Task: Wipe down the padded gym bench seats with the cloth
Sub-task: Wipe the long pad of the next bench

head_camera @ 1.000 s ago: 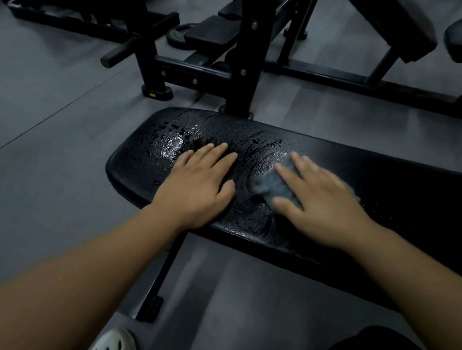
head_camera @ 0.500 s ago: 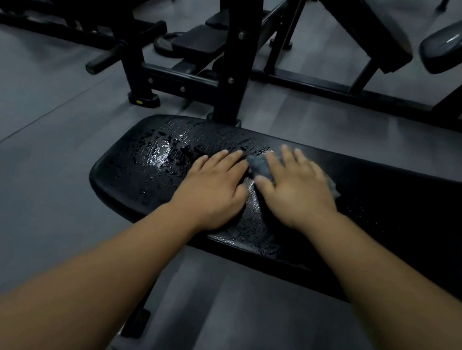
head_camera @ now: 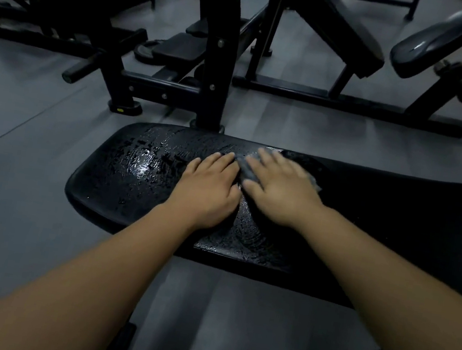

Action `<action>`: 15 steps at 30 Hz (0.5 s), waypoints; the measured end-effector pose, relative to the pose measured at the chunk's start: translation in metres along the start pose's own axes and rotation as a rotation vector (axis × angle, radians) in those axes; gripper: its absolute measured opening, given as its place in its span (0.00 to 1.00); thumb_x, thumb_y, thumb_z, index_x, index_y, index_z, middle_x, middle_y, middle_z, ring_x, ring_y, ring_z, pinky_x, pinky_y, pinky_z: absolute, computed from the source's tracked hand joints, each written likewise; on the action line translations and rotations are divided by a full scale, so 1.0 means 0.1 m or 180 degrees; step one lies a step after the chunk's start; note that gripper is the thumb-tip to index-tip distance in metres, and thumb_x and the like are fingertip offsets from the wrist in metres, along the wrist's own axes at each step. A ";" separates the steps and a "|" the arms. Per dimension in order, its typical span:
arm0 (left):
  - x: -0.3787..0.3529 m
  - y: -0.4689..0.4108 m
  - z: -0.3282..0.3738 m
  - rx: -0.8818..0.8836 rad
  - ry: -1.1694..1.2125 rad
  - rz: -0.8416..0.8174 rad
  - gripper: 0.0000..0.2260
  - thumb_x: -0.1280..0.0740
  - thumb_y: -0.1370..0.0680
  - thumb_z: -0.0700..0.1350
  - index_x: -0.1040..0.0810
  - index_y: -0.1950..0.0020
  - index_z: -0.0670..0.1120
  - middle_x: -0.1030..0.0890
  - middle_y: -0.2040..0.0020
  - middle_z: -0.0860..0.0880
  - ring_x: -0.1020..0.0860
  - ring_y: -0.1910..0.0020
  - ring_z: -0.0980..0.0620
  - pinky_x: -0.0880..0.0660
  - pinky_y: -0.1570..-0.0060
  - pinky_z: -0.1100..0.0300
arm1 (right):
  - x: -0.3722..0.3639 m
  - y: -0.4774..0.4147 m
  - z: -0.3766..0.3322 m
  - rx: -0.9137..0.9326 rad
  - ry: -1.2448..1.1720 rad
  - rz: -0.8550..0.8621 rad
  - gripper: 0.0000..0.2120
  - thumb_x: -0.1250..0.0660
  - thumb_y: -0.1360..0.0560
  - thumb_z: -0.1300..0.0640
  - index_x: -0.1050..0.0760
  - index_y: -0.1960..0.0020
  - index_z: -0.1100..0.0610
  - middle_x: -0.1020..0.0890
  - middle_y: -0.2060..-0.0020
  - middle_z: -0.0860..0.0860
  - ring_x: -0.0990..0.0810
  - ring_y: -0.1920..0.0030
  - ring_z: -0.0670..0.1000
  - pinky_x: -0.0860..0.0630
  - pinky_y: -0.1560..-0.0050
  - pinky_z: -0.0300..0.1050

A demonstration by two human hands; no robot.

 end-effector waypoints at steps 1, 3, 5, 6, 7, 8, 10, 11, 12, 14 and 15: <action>0.00 -0.02 0.01 -0.0002 0.0004 0.0002 0.26 0.50 0.20 0.53 0.41 0.21 0.50 0.45 0.19 0.52 0.48 0.20 0.51 0.52 0.22 0.47 | -0.01 0.18 -0.04 0.0275 0.0012 -0.0003 0.31 0.55 0.19 0.35 0.49 0.19 0.44 0.51 0.19 0.48 0.53 0.19 0.50 0.55 0.22 0.52; -0.01 -0.02 0.03 0.0015 -0.0008 0.0008 0.26 0.49 0.19 0.52 0.43 0.20 0.50 0.46 0.19 0.52 0.49 0.20 0.52 0.53 0.22 0.47 | 0.01 0.41 0.06 0.0451 -0.0059 -0.0034 0.36 0.60 0.25 0.31 0.48 0.19 0.43 0.49 0.19 0.46 0.51 0.20 0.50 0.52 0.21 0.52; -0.01 -0.04 0.03 0.0029 -0.0013 0.0009 0.25 0.48 0.18 0.51 0.44 0.20 0.50 0.47 0.18 0.52 0.50 0.20 0.52 0.53 0.22 0.47 | 0.04 0.23 0.41 0.0079 -0.0026 0.0015 0.36 0.57 0.24 0.31 0.46 0.20 0.44 0.46 0.19 0.48 0.48 0.20 0.51 0.49 0.22 0.53; 0.00 -0.04 0.03 0.0019 -0.0003 0.0005 0.25 0.48 0.17 0.51 0.44 0.19 0.50 0.47 0.18 0.52 0.50 0.20 0.52 0.54 0.22 0.47 | 0.05 0.05 0.55 -0.0204 0.0039 0.0044 0.33 0.54 0.21 0.33 0.45 0.20 0.45 0.44 0.19 0.50 0.46 0.20 0.53 0.48 0.22 0.53; 0.00 -0.05 0.03 0.0009 0.0011 0.0004 0.25 0.48 0.17 0.51 0.44 0.19 0.51 0.47 0.18 0.52 0.50 0.20 0.52 0.54 0.22 0.47 | 0.05 -0.13 0.62 -0.0472 0.0078 0.0043 0.31 0.53 0.20 0.34 0.44 0.20 0.46 0.43 0.20 0.51 0.45 0.21 0.54 0.48 0.23 0.54; -0.01 -0.05 0.03 0.0002 0.0016 -0.0002 0.25 0.48 0.17 0.52 0.44 0.19 0.51 0.47 0.18 0.52 0.50 0.20 0.52 0.54 0.22 0.47 | 0.04 -0.26 0.60 -0.0653 0.0076 0.0031 0.30 0.52 0.19 0.35 0.44 0.20 0.46 0.42 0.20 0.52 0.45 0.21 0.55 0.48 0.23 0.55; -0.02 -0.03 0.04 0.0005 0.0012 -0.0019 0.27 0.51 0.19 0.53 0.43 0.20 0.50 0.47 0.18 0.52 0.50 0.20 0.52 0.53 0.22 0.46 | 0.00 -0.34 0.36 -0.0645 0.0007 0.0025 0.30 0.53 0.19 0.36 0.46 0.20 0.47 0.45 0.19 0.52 0.47 0.20 0.55 0.51 0.23 0.56; -0.02 -0.03 0.04 0.0016 0.0008 -0.0017 0.29 0.53 0.21 0.55 0.43 0.20 0.50 0.46 0.19 0.52 0.50 0.20 0.52 0.53 0.22 0.46 | -0.02 -0.24 0.20 -0.0429 -0.0015 0.0019 0.30 0.53 0.19 0.37 0.47 0.19 0.47 0.47 0.19 0.52 0.49 0.20 0.55 0.52 0.22 0.56; -0.02 -0.03 0.04 0.0023 0.0004 -0.0026 0.31 0.54 0.24 0.55 0.42 0.20 0.50 0.46 0.19 0.52 0.49 0.20 0.52 0.53 0.22 0.47 | -0.03 -0.04 0.06 -0.0128 -0.0025 0.0050 0.31 0.55 0.19 0.36 0.48 0.19 0.47 0.47 0.19 0.51 0.50 0.20 0.54 0.52 0.22 0.56; -0.03 -0.07 0.06 -0.0018 -0.0024 -0.0067 0.33 0.56 0.25 0.56 0.43 0.20 0.51 0.47 0.18 0.52 0.50 0.20 0.52 0.53 0.22 0.48 | -0.01 0.44 -0.01 0.0328 -0.0092 0.0120 0.35 0.59 0.23 0.33 0.47 0.19 0.45 0.48 0.19 0.49 0.51 0.20 0.51 0.51 0.21 0.55; -0.02 -0.08 0.09 -0.0082 -0.0052 -0.0081 0.33 0.56 0.25 0.56 0.44 0.20 0.50 0.47 0.18 0.52 0.50 0.20 0.52 0.53 0.22 0.48 | 0.01 0.58 0.09 0.0365 -0.0105 0.0081 0.36 0.60 0.24 0.32 0.47 0.19 0.44 0.49 0.19 0.47 0.51 0.20 0.50 0.52 0.21 0.53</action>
Point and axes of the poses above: each hand's wrist, its own y-axis away from the middle knuckle, its own x-axis out of the back of the hand, z = x × y, the point moved 6 cm from there along -y, towards the middle knuckle
